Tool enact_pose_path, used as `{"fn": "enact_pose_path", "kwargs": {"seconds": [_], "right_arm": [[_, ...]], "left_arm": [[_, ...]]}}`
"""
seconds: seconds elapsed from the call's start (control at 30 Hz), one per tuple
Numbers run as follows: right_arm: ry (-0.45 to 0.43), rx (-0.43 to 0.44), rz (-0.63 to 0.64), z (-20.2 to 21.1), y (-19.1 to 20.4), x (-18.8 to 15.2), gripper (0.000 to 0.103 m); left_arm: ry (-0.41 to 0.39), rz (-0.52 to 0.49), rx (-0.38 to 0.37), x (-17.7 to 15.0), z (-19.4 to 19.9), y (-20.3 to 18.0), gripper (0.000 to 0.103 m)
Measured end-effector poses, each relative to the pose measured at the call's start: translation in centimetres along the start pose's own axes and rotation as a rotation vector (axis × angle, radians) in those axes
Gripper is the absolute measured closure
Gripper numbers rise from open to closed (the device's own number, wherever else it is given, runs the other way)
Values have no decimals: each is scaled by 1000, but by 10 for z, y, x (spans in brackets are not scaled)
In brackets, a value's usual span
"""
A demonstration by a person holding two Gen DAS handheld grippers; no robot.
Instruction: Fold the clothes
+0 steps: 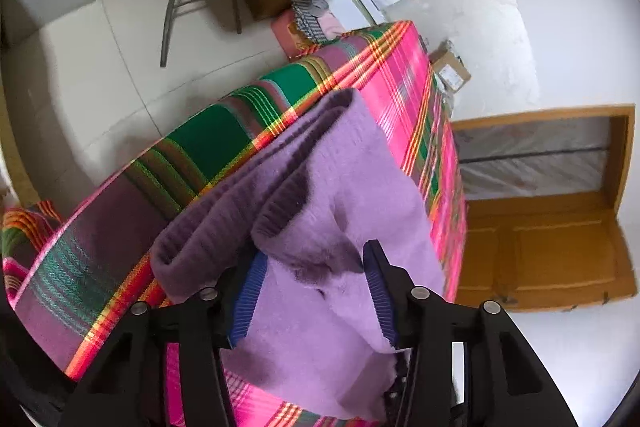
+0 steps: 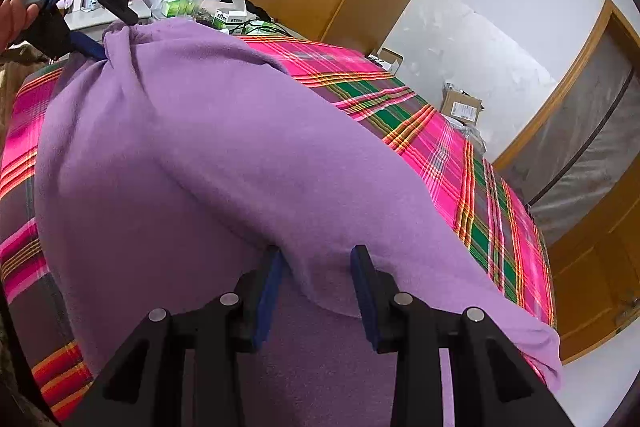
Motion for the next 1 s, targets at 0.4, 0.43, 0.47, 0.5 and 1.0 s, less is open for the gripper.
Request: {"fn": "enact_pose_path", "kwargs": {"seconds": [0.4, 0.43, 0.47, 0.5, 1.0], "right_arm": [[0, 2, 76, -4, 10, 9, 67], [4, 10, 80, -5, 9, 10, 67], [7, 20, 85, -4, 10, 10, 67], [10, 32, 90, -3, 10, 10, 67], [53, 252, 82, -7, 13, 11, 91]], "left_arm": [[-101, -76, -47, 8, 11, -11, 88], [-110, -82, -51, 8, 13, -12, 88], [-118, -89, -54, 8, 16, -12, 88], [-127, -96, -57, 9, 18, -13, 90], [-127, -106, 5, 7, 11, 2, 90]]}}
Point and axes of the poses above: each gripper's, at about its wrist camera, not at the fingertips, and z roughly against the way its jaws point, y to its left, x to its top, the point moved 5 cm from there along -z, roughly the way its jaws point, and after that the axes turned 6 degrees about x, right-handed, at the moved point
